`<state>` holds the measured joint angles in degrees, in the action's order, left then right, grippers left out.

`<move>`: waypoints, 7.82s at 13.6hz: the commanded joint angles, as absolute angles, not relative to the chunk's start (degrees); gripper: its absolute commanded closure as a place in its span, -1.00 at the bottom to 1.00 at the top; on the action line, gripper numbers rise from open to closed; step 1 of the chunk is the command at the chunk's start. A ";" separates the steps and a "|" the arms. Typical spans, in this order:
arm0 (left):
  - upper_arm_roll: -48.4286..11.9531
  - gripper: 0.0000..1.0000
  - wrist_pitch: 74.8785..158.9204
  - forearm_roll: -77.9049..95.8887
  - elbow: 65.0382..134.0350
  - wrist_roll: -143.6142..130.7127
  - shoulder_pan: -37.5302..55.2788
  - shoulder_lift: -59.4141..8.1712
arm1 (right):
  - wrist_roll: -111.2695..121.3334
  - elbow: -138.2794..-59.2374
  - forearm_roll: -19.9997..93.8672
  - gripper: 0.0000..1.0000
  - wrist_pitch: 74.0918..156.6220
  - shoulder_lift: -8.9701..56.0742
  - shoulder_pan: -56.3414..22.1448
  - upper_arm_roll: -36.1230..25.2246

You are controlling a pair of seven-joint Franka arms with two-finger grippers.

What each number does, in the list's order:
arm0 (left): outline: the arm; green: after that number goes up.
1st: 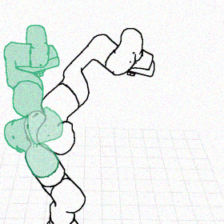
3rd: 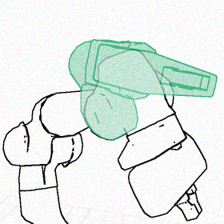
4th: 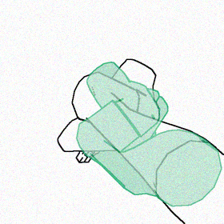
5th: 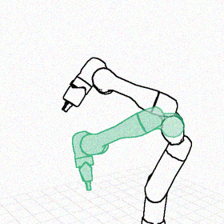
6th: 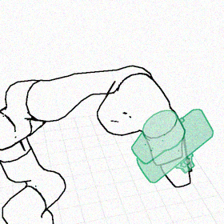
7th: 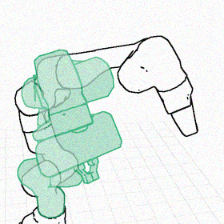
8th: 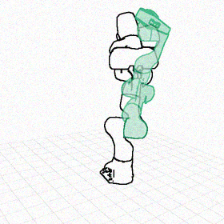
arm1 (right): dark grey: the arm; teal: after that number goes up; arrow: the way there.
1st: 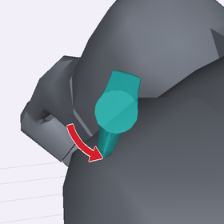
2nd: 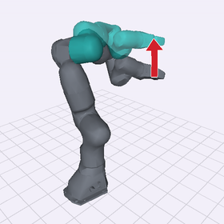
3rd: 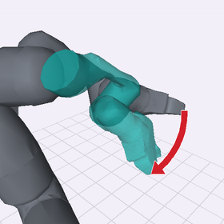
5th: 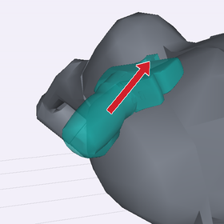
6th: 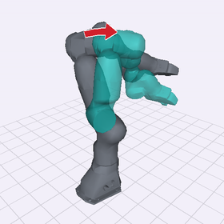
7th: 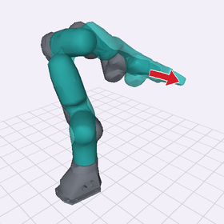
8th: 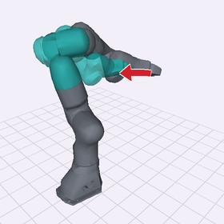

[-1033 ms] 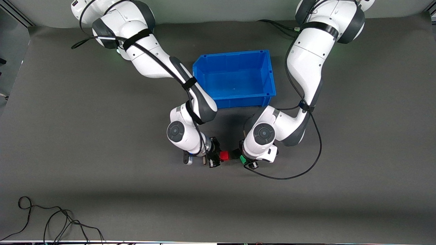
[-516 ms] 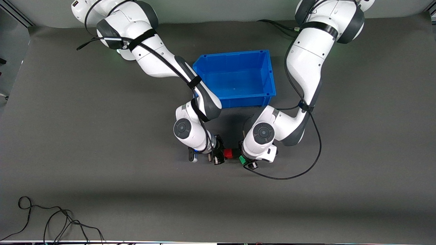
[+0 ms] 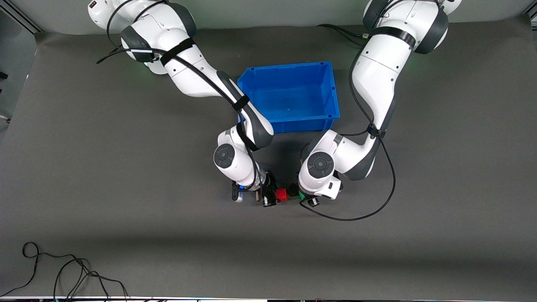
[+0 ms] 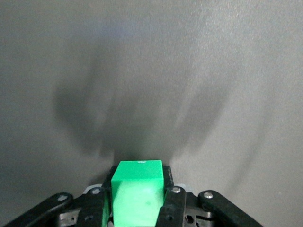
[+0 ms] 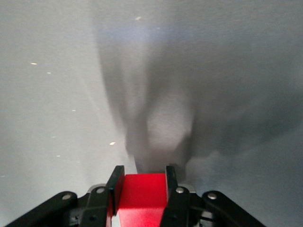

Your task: Attach green and red cubes to black cube

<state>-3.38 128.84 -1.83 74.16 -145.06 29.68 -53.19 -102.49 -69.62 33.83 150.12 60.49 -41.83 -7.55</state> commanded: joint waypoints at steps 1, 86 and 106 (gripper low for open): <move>-2.99 1.00 127.35 -2.99 72.77 -144.49 30.32 -54.14 | -103.36 -67.59 35.51 1.00 153.63 62.58 -42.10 -7.21; -2.90 -1.00 85.96 1.23 84.73 -1.85 -2.20 -9.41 | -10.28 -66.53 1.85 -1.00 71.19 18.54 -8.00 -8.44; -2.46 -0.99 81.39 -0.88 85.87 -0.97 -2.46 0.61 | 0.35 -94.83 0.70 -1.00 93.34 -4.04 1.85 -1.76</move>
